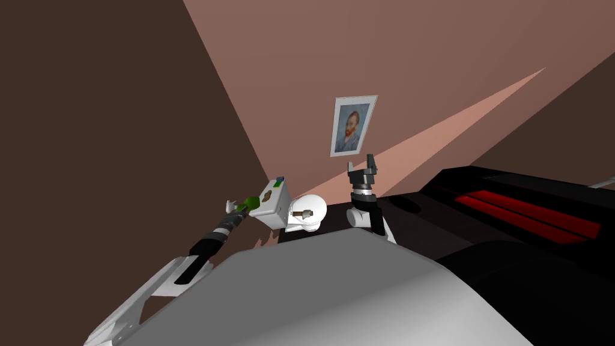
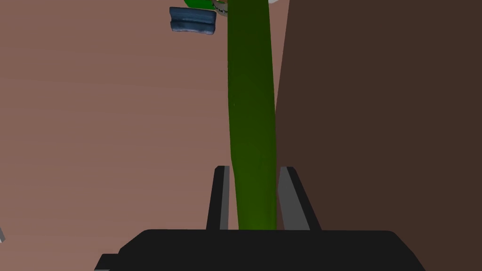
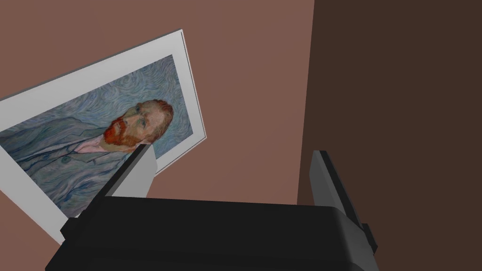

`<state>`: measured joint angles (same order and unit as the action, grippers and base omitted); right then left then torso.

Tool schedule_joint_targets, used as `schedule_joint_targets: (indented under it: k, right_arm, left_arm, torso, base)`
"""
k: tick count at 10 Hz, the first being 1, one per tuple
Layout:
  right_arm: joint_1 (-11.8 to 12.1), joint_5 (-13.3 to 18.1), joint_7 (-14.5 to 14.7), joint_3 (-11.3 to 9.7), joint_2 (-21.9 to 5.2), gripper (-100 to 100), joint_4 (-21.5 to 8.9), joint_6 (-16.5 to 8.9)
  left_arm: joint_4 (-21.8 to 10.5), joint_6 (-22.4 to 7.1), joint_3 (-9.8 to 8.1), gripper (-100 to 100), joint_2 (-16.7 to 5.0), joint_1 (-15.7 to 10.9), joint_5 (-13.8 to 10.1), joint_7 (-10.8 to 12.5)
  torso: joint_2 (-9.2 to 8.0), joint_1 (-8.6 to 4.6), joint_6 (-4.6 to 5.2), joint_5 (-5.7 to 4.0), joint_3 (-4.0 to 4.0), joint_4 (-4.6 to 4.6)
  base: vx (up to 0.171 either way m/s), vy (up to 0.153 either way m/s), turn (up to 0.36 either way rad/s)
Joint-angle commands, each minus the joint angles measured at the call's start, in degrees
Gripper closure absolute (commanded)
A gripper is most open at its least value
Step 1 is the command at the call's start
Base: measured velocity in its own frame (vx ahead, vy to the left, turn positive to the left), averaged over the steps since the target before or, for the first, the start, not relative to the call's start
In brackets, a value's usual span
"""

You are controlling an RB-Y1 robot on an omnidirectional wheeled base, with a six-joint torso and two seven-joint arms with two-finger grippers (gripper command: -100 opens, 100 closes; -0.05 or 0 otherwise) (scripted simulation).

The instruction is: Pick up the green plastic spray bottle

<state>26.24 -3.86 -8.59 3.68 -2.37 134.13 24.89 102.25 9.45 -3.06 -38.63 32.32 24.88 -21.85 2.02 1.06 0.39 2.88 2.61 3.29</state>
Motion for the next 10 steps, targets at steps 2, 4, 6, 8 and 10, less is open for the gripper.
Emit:
schedule_joint_targets:
  k: [2, 4, 6, 8, 10]
  right_arm:
    - [-0.01, 0.0, 0.0, 0.0, 0.0, 0, 0.0, 0.0]
    - [-0.02, 0.0, 0.0, -0.01, 0.0, 0, 0.0, 0.0]
    - [-0.02, 0.0, 0.0, -0.01, 0.0, 0, -0.01, 0.0]
    - [0.0, 0.0, 0.0, 0.0, 0.0, 0, 0.0, 0.0]
    - [-0.01, 0.0, 0.0, -0.01, 0.0, 0, 0.0, 0.0]
  left_arm:
    - [4.52, -0.25, -0.4, 100, 0.13, 4.47, 0.12, -0.26]
    - [7.03, -0.25, -0.4, 100, 0.13, 6.34, 0.12, -0.26]
    - [9.78, -0.54, -3.36, 100, 1.04, 9.22, 0.54, -1.42]
    - [12.24, -0.54, -3.38, 100, 1.04, 12.35, 0.54, -1.42]
    - [15.74, -0.54, -3.38, 100, 1.04, 15.51, 0.54, -1.42]
  torso:
    - [-0.08, -0.09, 0.07, 0.01, -0.03, 0.01]
    - [-0.49, -0.17, 0.06, -0.04, -0.26, -0.07]
    - [-0.58, -0.22, 0.12, -0.06, -0.32, -0.11]
    - [0.05, -0.15, 0.12, -0.08, 0.03, 0.01]
    - [-0.28, -0.26, 0.14, -0.12, -0.13, -0.02]
  base:
    - [0.069, 0.0, -0.014]
    - [-0.012, -0.004, 0.004]
    - [0.06, 0.009, 0.071]
    - [0.145, 0.004, 0.027]
    - [0.012, 0.001, -0.008]
